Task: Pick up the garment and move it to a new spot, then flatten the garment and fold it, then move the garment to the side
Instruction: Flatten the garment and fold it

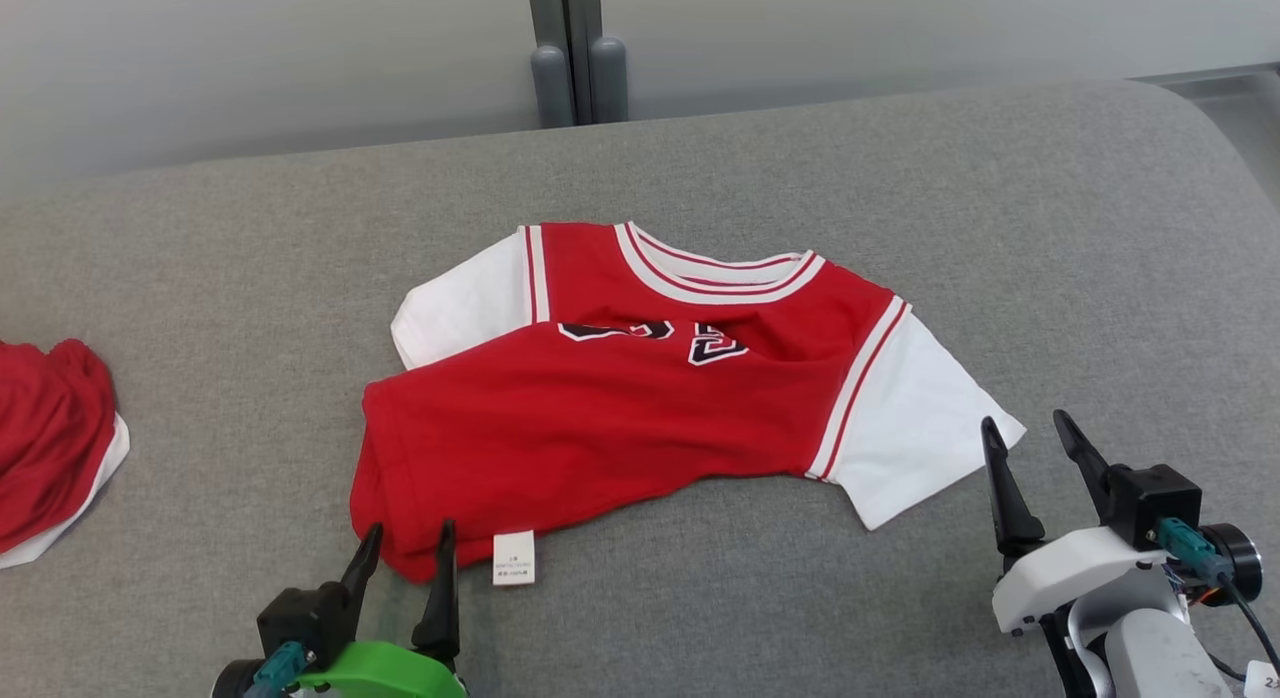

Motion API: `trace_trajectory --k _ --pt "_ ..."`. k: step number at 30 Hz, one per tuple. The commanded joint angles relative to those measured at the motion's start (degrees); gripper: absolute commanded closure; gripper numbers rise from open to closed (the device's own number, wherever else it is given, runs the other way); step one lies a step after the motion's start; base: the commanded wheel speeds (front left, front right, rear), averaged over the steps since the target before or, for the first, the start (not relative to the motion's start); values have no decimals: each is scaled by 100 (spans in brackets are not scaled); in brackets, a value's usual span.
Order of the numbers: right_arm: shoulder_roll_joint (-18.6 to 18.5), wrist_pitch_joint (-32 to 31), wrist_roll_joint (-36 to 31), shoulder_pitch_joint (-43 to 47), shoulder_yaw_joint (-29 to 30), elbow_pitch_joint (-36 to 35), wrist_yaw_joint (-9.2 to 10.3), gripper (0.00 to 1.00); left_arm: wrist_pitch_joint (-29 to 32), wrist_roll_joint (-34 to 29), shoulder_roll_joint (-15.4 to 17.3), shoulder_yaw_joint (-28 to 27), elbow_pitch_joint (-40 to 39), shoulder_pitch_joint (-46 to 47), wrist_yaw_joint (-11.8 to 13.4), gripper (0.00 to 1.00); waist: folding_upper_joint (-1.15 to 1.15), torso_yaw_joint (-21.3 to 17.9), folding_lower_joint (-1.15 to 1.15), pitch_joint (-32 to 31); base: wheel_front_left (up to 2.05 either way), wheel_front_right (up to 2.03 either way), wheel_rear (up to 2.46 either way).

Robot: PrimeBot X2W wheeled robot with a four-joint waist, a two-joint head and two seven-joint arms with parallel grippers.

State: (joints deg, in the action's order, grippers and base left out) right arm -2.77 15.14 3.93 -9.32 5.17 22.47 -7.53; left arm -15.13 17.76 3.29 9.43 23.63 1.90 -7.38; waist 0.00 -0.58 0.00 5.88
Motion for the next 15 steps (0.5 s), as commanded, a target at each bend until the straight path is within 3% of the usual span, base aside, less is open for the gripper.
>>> trace_trajectory --k 1,14,15 --pt "-23 0 -44 -68 -2 -20 8 0 -2 49 76 9 9 129 -18 0 0 -42 0 132 0 0 0" --pt "-23 0 -79 -261 88 68 8 0 -2 323 262 327 -136 340 -18 0 0 6 0 470 0 0 0" --pt "-23 0 -94 -285 95 86 8 0 -2 335 274 344 -152 347 -18 7 0 14 0 490 0 0 0"
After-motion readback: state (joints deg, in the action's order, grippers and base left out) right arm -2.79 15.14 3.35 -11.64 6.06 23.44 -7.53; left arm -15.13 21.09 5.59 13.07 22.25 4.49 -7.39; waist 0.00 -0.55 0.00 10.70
